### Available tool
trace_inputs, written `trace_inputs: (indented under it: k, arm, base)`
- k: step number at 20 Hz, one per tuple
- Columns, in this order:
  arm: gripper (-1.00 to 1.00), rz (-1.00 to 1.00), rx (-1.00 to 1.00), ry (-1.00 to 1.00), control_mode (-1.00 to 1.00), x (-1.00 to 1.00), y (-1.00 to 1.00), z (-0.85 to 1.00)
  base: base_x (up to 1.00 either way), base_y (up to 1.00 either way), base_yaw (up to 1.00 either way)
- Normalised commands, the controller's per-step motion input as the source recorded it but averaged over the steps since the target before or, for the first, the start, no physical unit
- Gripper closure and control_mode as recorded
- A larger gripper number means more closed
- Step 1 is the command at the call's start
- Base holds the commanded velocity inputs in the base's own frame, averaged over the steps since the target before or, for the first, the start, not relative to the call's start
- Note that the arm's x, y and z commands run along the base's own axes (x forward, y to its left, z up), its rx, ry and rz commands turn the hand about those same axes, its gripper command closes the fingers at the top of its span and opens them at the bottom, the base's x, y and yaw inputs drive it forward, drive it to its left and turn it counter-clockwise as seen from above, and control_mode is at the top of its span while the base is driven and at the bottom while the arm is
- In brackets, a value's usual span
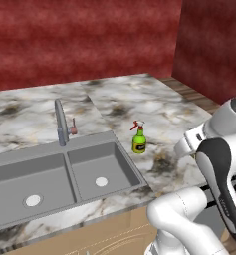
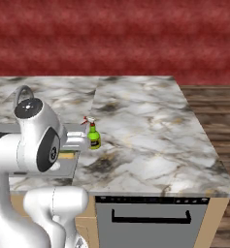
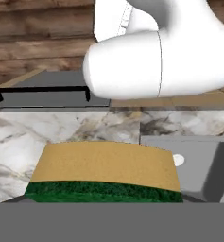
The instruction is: Locate and retrieve the spray and sponge from the cabinet. Place them next to the sink.
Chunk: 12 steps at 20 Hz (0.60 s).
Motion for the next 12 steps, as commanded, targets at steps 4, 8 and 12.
trace_inputs:
  k: [4,8,12]
  arm:
    - [1.0,0.11,-0.13,0.16,-1.0,0.65,-0.03,-0.36]
    - [1.0,0.12,-0.13,0.19,-1.0,0.6,0.03,-0.49]
    - [1.0,0.1,-0.04,0.09,-1.0,0.38,0.03,-0.42]
  base:
    - [0.0,0.0,0.0]
    - [0.0,0.0,0.0]
    - [0.0,0.0,0.0]
